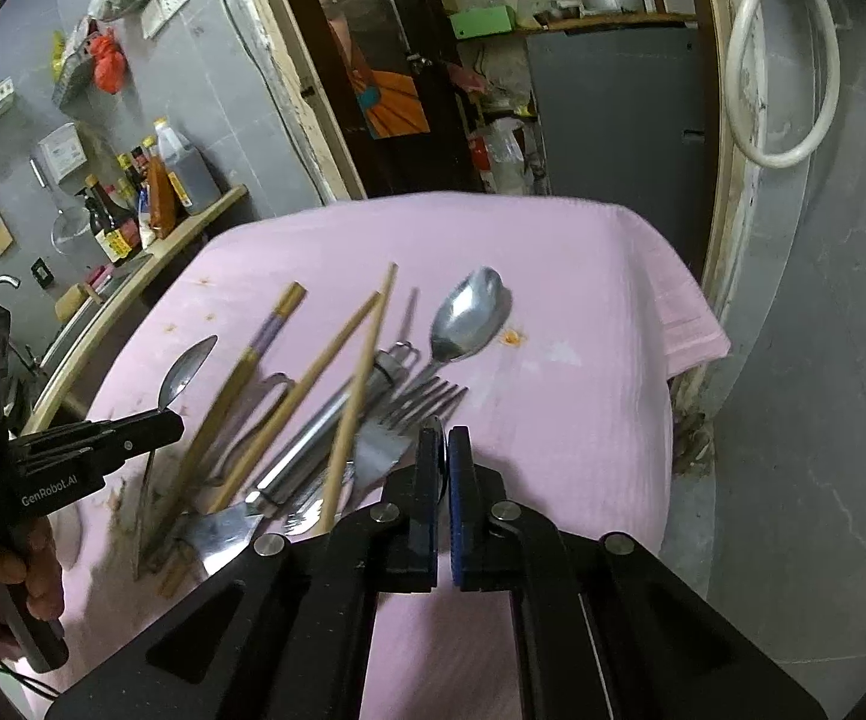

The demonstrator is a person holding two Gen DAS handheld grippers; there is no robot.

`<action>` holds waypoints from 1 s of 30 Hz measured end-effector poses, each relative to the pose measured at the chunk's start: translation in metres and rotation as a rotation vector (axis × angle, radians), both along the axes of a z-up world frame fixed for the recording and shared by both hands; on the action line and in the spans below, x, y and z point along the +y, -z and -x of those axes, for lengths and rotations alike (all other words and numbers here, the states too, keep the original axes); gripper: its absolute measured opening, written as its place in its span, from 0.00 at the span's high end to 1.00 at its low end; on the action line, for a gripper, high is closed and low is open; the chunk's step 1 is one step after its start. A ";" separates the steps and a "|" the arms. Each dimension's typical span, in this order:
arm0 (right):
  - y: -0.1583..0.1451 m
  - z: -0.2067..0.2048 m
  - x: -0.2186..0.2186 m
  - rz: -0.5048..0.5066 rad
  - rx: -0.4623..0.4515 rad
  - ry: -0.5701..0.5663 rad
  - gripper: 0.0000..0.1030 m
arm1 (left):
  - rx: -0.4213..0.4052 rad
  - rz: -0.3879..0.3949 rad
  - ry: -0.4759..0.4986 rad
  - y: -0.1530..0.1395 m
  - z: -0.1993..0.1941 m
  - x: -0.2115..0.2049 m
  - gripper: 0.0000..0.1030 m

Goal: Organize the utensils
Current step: 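Grasp a large silver spoon with the left tool while the right tool grasps a small spoon, then lift both held spoons and carry them over the white basket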

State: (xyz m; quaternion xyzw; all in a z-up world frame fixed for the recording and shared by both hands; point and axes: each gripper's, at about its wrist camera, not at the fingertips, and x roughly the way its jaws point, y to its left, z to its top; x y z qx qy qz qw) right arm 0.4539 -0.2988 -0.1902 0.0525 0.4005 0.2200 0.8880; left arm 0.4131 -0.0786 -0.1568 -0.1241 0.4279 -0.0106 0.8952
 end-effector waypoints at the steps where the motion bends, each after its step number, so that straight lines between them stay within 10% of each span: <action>1: -0.005 0.005 0.000 0.002 -0.011 0.002 0.97 | -0.009 0.010 0.000 -0.004 0.003 0.000 0.93; 17: -0.119 0.110 -0.007 0.018 -0.261 0.171 0.98 | -0.224 0.086 0.073 -0.086 0.078 -0.004 0.93; 30: -0.222 0.176 0.113 -0.039 -0.487 0.095 0.98 | -0.452 0.118 0.097 -0.177 0.154 0.082 0.93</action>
